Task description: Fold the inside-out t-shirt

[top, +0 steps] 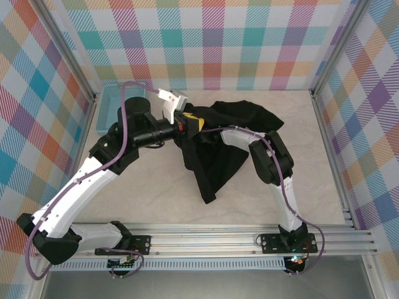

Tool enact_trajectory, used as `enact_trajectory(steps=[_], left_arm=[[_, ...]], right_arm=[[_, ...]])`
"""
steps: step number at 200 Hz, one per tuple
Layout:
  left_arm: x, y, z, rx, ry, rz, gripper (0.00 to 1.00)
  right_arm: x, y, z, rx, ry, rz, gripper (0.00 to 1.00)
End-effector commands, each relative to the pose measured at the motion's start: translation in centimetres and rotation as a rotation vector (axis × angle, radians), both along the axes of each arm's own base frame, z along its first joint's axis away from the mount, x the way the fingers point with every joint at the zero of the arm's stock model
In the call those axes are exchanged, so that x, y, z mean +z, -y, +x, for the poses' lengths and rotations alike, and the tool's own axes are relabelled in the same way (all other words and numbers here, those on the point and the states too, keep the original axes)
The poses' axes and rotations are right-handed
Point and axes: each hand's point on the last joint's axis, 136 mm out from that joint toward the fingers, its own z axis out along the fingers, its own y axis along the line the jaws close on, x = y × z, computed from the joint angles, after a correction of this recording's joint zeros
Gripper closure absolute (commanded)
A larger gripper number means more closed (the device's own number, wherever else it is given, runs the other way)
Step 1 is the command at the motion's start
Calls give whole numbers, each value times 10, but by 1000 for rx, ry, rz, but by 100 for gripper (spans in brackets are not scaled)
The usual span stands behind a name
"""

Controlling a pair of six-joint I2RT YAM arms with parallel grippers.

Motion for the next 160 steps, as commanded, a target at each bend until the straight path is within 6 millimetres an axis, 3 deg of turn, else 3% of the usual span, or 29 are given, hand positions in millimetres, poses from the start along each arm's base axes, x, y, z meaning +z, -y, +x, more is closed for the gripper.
enact_trajectory(steps=[1, 38, 82, 103, 160], left_arm=[[10, 4, -12, -56, 32, -17, 100], [31, -1, -21, -71, 84, -54, 100], [38, -5, -29, -82, 97, -70, 100], [44, -7, -33, -88, 106, -83, 100], [59, -14, -41, -89, 131, -123, 100]], right_arm=[[-4, 10, 2, 30, -23, -101, 31], [-2, 21, 13, 79, -12, -243, 26], [-5, 33, 33, 119, -22, -330, 20], [-12, 37, 42, 143, -31, -354, 14], [-33, 40, 54, 193, -72, -371, 12]])
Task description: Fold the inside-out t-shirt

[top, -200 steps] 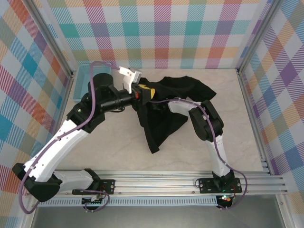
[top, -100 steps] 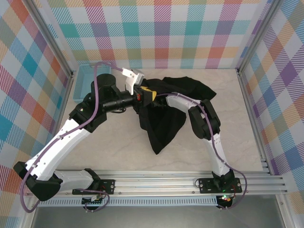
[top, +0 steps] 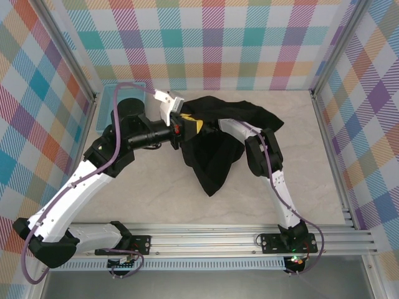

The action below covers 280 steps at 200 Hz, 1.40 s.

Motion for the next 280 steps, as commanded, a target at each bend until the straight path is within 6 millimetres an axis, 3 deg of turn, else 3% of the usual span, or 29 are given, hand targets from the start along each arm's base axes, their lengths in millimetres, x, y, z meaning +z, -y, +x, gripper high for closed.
enact_trajectory(steps=[1, 19, 28, 42, 64, 90, 119, 176, 204, 221, 237, 253, 273, 280], left_arm=[[43, -8, -24, -47, 97, -91, 100], [46, -15, -19, 5, 105, -98, 100], [45, -19, -16, 40, 108, -97, 100], [53, -30, -8, 124, 141, -132, 100], [50, -52, 15, 306, 139, -133, 100], [24, -82, 62, 558, 82, -49, 100], [-21, -117, 123, 766, -25, 45, 100], [-119, -233, 255, 1095, -300, 155, 100], [-175, -256, 296, 1136, -419, 279, 100], [-211, -251, 307, 1094, -490, 340, 100], [-237, -227, 306, 987, -545, 313, 100], [-256, -185, 288, 842, -562, 261, 100], [-258, -124, 253, 666, -516, 168, 100], [-261, -111, 238, 631, -520, 144, 100]], right_arm=[[-31, 13, -7, 31, -99, -72, 12], [-35, 18, -8, 31, -127, -81, 16], [-38, 20, -10, 31, -143, -75, 23], [-42, 23, -15, 34, -178, -66, 42], [-42, 19, -28, 59, -213, -32, 74], [-14, 11, -46, 101, -188, 62, 100], [26, 0, -85, 182, -164, 185, 100], [94, -11, -169, 408, -147, 425, 100], [137, -22, -198, 542, -101, 538, 100], [163, -24, -204, 585, -31, 585, 100], [188, -25, -198, 596, 61, 598, 100], [215, -24, -178, 545, 172, 607, 100], [248, -19, -144, 428, 316, 629, 100], [261, -15, -132, 382, 362, 623, 100]])
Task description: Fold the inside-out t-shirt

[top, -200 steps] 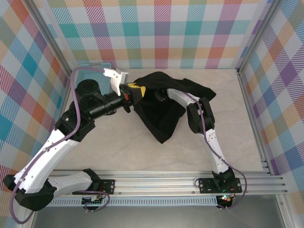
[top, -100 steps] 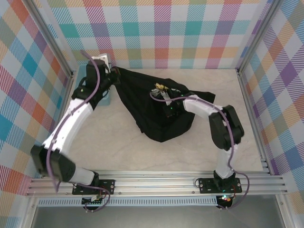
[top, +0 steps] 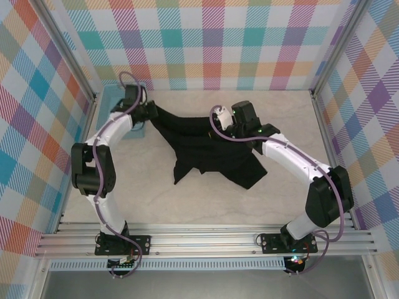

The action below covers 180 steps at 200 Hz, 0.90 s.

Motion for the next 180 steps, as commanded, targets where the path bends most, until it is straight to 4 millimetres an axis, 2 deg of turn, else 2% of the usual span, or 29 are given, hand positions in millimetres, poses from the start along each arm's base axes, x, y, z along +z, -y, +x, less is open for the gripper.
enact_trajectory(steps=[1, 29, 45, 58, 78, 92, 113, 121, 133, 149, 167, 180], left_arm=[[31, 79, -38, -207, 128, -190, 100], [33, 105, -92, -276, 208, -271, 100], [36, 122, -122, -354, 227, -281, 100], [26, 130, -140, -403, 194, -243, 100], [-20, 115, -146, -315, 69, -146, 100], [-58, 112, -151, -297, -50, -122, 100], [-113, 108, -168, -282, -213, -107, 100], [-123, 105, -174, -270, -227, -113, 93], [-114, 107, -175, -269, -175, -154, 73], [-77, 106, -171, -265, -49, -192, 45], [-28, 95, -167, -228, 106, -193, 24], [6, 94, -168, -241, 195, -213, 17]], right_arm=[[75, 2, 48, -164, 206, 124, 100], [131, 26, 85, -358, 376, 136, 100], [165, 23, 88, -326, 448, 255, 100], [197, 13, 79, -219, 460, 391, 100], [245, 12, 56, -71, 483, 557, 100], [268, 18, 38, 19, 491, 629, 100], [283, 32, 12, 118, 519, 656, 100], [279, 37, 3, 165, 517, 643, 100], [265, 42, -4, 204, 497, 603, 100], [239, 43, -12, 246, 456, 546, 100], [213, 43, -16, 276, 396, 498, 100], [201, 43, -18, 295, 366, 486, 100]])
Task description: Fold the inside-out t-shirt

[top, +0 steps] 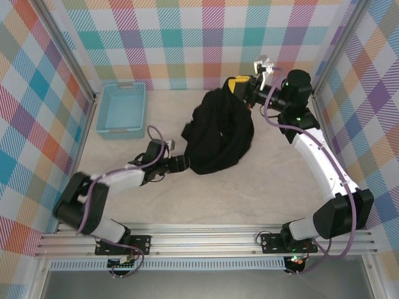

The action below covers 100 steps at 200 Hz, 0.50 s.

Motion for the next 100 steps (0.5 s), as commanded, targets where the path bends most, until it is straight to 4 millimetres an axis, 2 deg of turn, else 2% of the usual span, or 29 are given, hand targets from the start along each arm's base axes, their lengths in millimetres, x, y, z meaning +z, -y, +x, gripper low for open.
enact_trajectory(steps=[1, 10, 21, 38, 54, 66, 83, 93, 100], left_arm=[[74, -4, 11, 37, 222, -71, 16], [94, 1, 9, 7, 257, -104, 14], [116, 16, 5, -65, 283, -178, 13], [148, 46, -6, -175, 313, -281, 12], [171, 77, -23, -259, 350, -291, 12], [181, 98, -35, -311, 374, -271, 12], [185, 115, -35, -335, 386, -240, 13], [183, 125, -30, -351, 372, -238, 18], [180, 132, -27, -370, 362, -231, 28]], right_arm=[[-21, -7, -21, 132, 12, -60, 100], [-27, -8, -22, 141, -1, -70, 100], [-30, -8, -21, 141, -15, -74, 100], [-32, -7, -18, 125, -37, -69, 100], [-34, -5, -14, 93, -72, -58, 100], [-36, -4, -12, 75, -97, -48, 100], [-36, -3, -12, 58, -120, -32, 100], [-37, -3, -13, 52, -133, -24, 100], [-36, -3, -13, 50, -141, -19, 100]])
